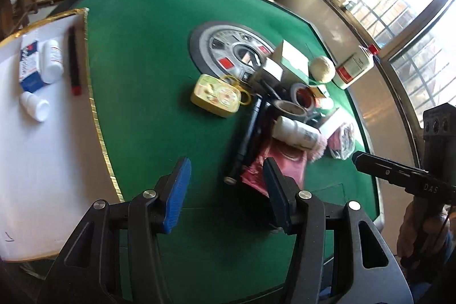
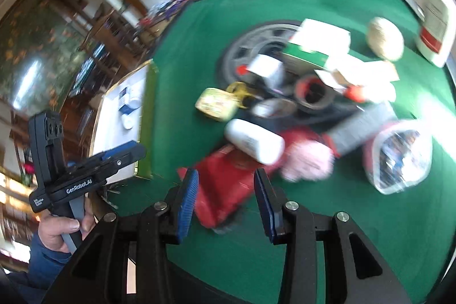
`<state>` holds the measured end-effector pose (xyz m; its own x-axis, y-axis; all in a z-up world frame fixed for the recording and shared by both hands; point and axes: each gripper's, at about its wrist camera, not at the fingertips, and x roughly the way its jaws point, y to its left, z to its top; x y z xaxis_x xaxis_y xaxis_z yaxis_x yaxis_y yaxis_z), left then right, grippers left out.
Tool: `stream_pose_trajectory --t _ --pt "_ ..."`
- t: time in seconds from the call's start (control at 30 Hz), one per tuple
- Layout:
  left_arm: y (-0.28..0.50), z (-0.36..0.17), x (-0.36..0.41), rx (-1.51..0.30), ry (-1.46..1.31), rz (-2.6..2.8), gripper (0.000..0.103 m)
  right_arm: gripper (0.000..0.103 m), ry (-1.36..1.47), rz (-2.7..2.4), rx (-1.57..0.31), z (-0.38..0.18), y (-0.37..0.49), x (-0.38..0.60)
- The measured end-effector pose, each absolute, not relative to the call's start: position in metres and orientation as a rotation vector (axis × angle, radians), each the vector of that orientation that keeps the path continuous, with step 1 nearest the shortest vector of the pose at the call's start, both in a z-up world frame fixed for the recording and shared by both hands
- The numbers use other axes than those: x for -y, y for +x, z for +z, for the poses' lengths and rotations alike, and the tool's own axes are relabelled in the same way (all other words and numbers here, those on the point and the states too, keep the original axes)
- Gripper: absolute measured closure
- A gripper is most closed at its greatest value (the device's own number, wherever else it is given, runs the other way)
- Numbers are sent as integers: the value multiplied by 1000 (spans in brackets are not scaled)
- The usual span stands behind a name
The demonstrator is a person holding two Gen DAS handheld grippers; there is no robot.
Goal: Organize objects
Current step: 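Grasp the red snack packet with the left tool while the right tool moves toward the pink plush toy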
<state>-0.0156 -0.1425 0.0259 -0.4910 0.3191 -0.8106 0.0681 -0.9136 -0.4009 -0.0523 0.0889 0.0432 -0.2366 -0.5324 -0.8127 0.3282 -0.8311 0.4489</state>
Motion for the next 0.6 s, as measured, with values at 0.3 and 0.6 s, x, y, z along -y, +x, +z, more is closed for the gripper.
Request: stream_pose_trajectory --t 0.3,0.6 --pt "-54 2 47 75 -1663 2296 42 60 1526 -2120 356 33 -50 -152" --pt "-94 -14 -6 -370 -1741 2239 33 59 1519 -2122 382 27 -41 -179"
